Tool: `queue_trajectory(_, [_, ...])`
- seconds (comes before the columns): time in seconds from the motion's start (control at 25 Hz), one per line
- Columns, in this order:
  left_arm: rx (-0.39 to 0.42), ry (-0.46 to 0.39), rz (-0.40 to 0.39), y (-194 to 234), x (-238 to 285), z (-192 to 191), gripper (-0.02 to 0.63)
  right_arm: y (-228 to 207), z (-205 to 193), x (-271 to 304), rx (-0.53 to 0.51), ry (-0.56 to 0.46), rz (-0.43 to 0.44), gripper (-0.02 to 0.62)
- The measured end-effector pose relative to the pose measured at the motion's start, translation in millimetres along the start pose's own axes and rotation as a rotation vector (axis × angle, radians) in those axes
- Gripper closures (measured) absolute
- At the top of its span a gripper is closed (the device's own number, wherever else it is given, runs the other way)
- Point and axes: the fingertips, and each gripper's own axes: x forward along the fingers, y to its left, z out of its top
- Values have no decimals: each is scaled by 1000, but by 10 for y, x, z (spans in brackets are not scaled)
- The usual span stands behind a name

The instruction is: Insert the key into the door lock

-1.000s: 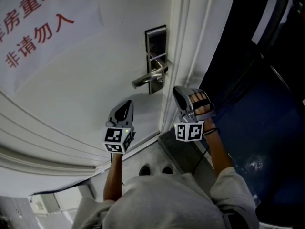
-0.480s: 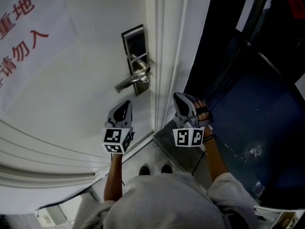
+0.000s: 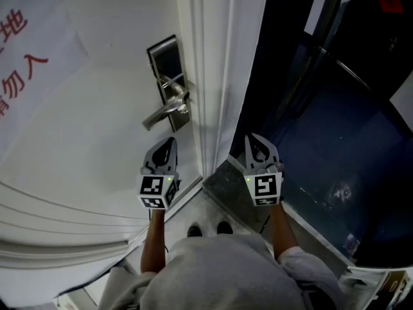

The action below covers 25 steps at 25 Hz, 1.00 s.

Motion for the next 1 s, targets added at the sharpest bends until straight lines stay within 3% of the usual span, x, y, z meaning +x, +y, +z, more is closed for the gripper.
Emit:
queue_trajectory(0.2, [-7,6,-36,-122,80,-44,589,-255,-209,-217,139,37,-84,572])
queue_trajectory(0.48, [-9,22,-82,-281,173,-139,589,-551,-455,-528,174,91,-174,572])
queue_trajectory(1.0, [-7,36,-110,-462,234,-170,589,-670,-633,-703,185,131,-213,574])
